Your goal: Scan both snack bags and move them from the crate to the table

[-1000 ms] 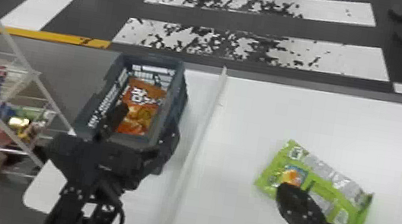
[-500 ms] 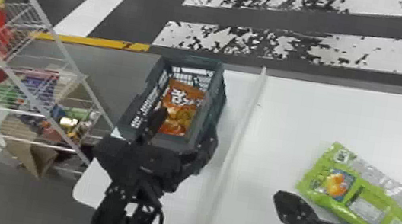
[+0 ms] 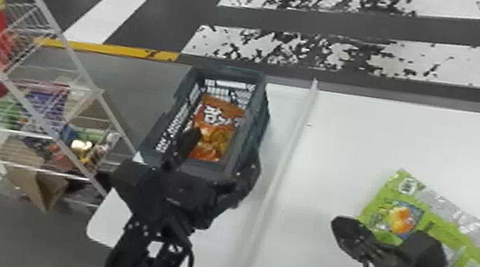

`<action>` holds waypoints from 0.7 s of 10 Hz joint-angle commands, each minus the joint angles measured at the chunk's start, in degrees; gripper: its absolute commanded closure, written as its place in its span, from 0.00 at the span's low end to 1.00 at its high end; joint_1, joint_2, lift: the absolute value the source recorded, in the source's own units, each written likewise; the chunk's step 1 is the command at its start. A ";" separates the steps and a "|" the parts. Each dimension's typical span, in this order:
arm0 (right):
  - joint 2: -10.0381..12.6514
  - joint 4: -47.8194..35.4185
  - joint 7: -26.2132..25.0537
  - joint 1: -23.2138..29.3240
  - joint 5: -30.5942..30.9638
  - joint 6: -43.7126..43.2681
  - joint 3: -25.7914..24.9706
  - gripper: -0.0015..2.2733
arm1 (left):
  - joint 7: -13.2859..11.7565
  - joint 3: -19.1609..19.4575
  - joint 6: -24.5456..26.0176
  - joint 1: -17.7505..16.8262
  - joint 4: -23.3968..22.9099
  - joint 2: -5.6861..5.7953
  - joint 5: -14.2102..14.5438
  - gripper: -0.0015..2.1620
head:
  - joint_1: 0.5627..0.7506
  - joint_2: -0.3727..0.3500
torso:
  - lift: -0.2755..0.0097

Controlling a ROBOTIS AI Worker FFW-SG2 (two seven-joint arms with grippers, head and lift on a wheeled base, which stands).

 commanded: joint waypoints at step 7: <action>0.44 3.52 -3.41 -5.94 4.73 7.40 2.07 0.99 | -0.10 0.16 0.93 0.68 -0.70 0.13 0.35 0.04 | 0.70 0.97 | 0.66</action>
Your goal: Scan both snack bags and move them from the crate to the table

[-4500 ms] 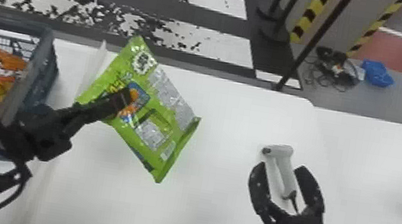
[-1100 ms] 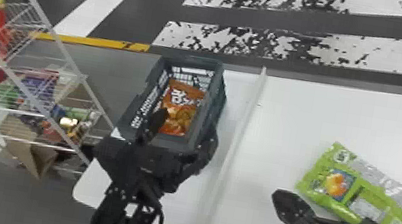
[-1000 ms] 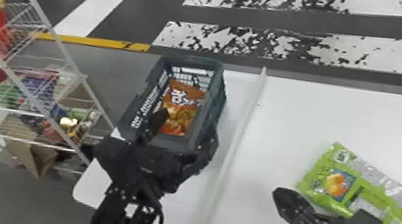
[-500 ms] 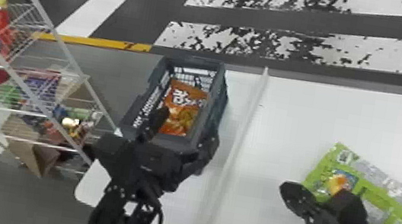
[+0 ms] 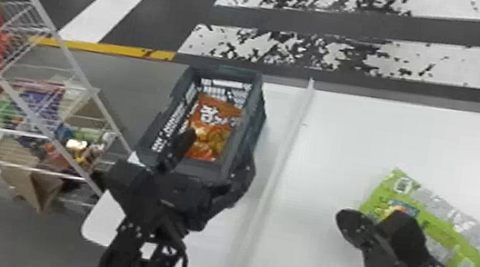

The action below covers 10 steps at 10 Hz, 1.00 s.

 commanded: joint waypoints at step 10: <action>0.18 7.83 -4.14 -8.65 3.08 5.60 0.35 0.99 | -0.58 0.57 -0.13 0.91 -0.16 0.27 0.67 0.04 | 0.70 0.87 | 0.66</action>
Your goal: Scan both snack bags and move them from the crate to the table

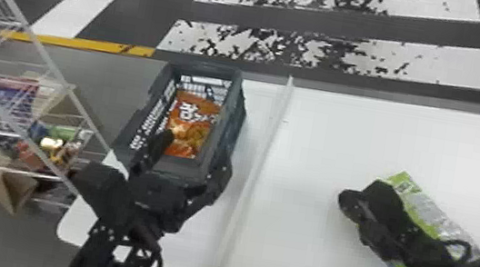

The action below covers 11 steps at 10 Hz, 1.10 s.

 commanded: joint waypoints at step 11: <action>-0.70 1.86 -0.09 -2.86 0.00 3.17 -2.63 0.99 | -0.52 0.00 0.00 0.37 0.07 0.09 0.18 0.04 | 0.70 0.79 | 0.66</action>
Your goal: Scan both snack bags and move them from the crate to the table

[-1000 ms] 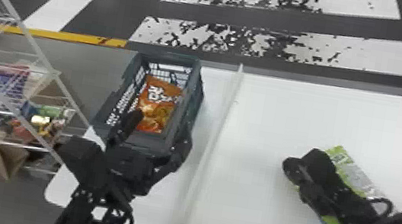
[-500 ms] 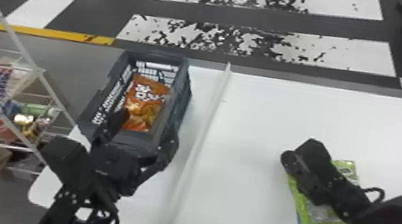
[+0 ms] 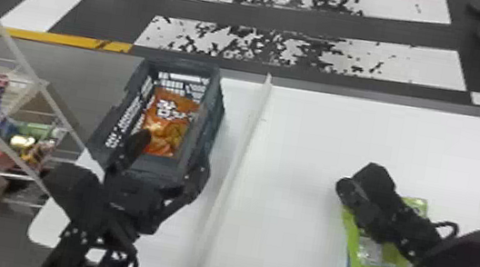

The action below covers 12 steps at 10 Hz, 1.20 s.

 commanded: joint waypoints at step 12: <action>-1.50 -36.74 -0.21 21.79 -6.24 8.24 -15.59 0.99 | -0.45 0.09 -0.70 -0.52 1.22 -0.02 0.74 0.04 | 0.70 0.69 | 0.66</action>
